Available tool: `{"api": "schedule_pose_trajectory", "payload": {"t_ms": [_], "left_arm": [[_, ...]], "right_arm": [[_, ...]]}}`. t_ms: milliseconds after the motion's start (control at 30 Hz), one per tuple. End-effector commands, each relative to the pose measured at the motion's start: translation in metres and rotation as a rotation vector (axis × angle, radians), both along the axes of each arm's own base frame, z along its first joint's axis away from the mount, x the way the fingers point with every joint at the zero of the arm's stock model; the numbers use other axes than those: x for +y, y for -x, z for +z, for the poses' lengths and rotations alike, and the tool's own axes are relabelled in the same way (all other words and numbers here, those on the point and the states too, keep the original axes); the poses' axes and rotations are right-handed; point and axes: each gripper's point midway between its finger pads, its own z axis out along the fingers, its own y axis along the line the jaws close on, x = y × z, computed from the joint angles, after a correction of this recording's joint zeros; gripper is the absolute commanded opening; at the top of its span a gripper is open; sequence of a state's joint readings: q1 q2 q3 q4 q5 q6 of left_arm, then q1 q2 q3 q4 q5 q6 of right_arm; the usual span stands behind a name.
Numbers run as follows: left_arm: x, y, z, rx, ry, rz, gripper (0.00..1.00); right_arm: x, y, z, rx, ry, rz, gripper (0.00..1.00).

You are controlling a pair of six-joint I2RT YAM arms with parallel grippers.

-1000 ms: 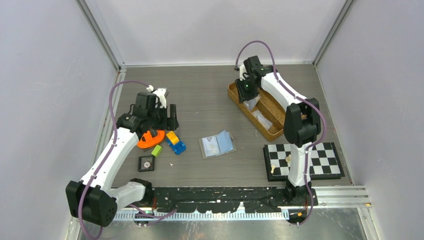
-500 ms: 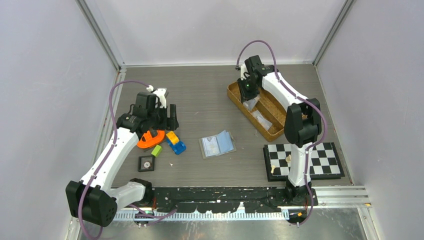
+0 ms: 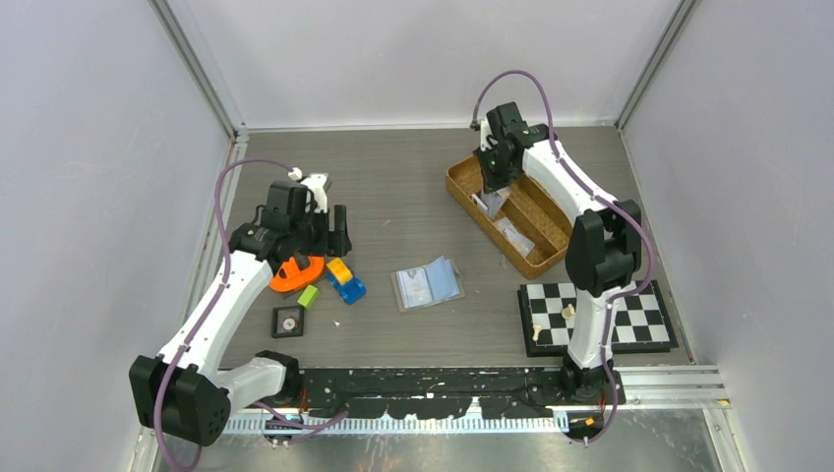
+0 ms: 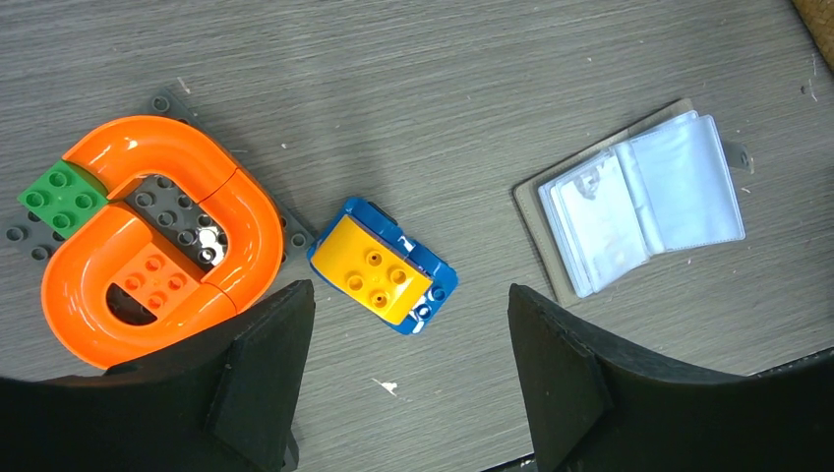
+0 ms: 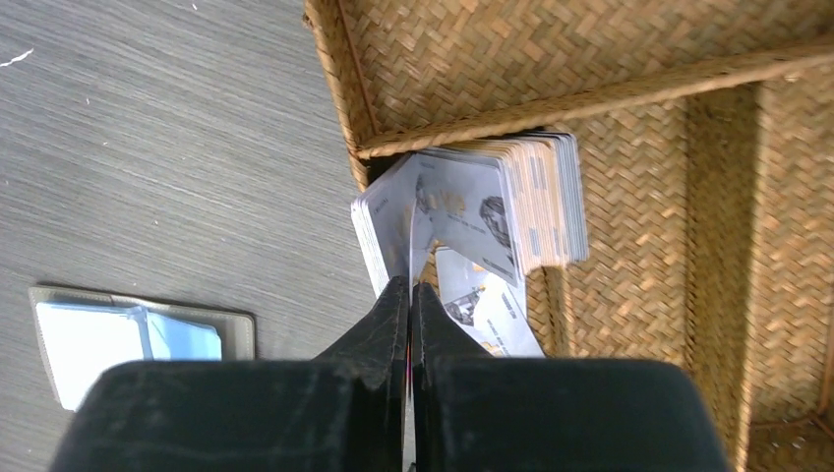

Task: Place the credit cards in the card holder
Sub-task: Pick up the credit card from the storage box.

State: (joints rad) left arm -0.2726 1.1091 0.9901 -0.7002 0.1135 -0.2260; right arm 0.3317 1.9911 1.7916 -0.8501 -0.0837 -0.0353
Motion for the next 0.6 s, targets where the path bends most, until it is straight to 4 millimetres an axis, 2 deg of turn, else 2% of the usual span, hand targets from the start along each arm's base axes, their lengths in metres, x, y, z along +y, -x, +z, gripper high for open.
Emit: {"api": "schedule_pose_trajectory", "payload": {"t_ms": [0,100,200,267,367,400,433,567], "left_arm": [[-0.004,-0.002,0.004,-0.028,0.017,-0.028,0.73],[-0.012,0.0,0.009,-0.045,0.052,-0.063,0.72],[-0.03,0.006,0.016,-0.063,0.096,-0.136,0.7],[-0.048,0.013,0.022,-0.079,0.126,-0.208,0.7],[-0.078,0.026,0.036,-0.1,0.186,-0.331,0.7],[-0.089,0.03,0.042,-0.102,0.213,-0.373,0.7],[-0.099,0.034,0.049,-0.106,0.241,-0.41,0.7],[-0.144,0.058,0.078,-0.098,0.373,-0.609,0.7]], "right_arm": [[-0.011,-0.002,0.063,-0.151,0.003,-0.062,0.02],[-0.019,0.002,0.088,-0.203,-0.004,-0.121,0.01],[-0.021,0.017,0.125,-0.263,-0.065,-0.165,0.01],[-0.017,0.035,0.144,-0.279,-0.116,-0.166,0.0],[0.002,0.073,0.161,-0.276,-0.229,-0.115,0.01],[0.009,0.087,0.162,-0.274,-0.263,-0.102,0.0],[0.017,0.102,0.153,-0.245,-0.296,-0.088,0.01],[0.048,0.161,0.139,-0.182,-0.448,0.034,0.0]]}}
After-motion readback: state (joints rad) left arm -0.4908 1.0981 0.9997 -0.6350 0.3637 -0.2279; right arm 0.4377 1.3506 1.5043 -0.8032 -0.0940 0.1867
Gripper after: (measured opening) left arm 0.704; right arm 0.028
